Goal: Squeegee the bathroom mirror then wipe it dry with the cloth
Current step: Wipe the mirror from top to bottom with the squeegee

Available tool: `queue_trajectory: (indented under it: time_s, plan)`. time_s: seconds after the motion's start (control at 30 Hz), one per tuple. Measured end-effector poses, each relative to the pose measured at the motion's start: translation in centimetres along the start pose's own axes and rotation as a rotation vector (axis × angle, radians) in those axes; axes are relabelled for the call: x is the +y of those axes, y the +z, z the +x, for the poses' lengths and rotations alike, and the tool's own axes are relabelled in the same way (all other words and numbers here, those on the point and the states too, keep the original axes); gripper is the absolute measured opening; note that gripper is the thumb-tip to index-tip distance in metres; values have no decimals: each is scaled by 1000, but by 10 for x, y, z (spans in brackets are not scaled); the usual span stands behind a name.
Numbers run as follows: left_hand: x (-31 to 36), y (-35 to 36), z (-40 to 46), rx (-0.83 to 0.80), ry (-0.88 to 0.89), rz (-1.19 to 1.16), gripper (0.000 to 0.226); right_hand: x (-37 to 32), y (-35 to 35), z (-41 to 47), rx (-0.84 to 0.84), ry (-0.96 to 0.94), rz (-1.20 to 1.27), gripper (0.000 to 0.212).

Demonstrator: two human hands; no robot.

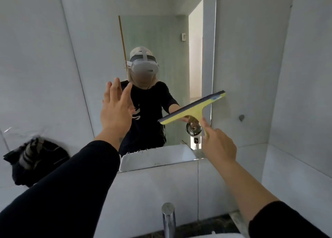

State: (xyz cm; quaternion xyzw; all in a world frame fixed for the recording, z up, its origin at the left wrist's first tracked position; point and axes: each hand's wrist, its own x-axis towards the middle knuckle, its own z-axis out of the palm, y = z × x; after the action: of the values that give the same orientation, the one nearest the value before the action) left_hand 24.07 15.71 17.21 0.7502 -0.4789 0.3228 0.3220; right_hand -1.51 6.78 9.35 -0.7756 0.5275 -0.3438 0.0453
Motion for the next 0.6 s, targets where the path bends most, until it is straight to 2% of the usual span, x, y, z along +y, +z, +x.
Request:
queue_trajectory:
  time_s: [0.37, 0.6]
  plan:
    - [1, -4, -2, -28, -1, 16, 74, -25, 55, -39, -109, 275, 629, 65]
    - [0, -5, -2, -33, 10, 48, 73, -64, 73, -60, -175, 392, 859, 66]
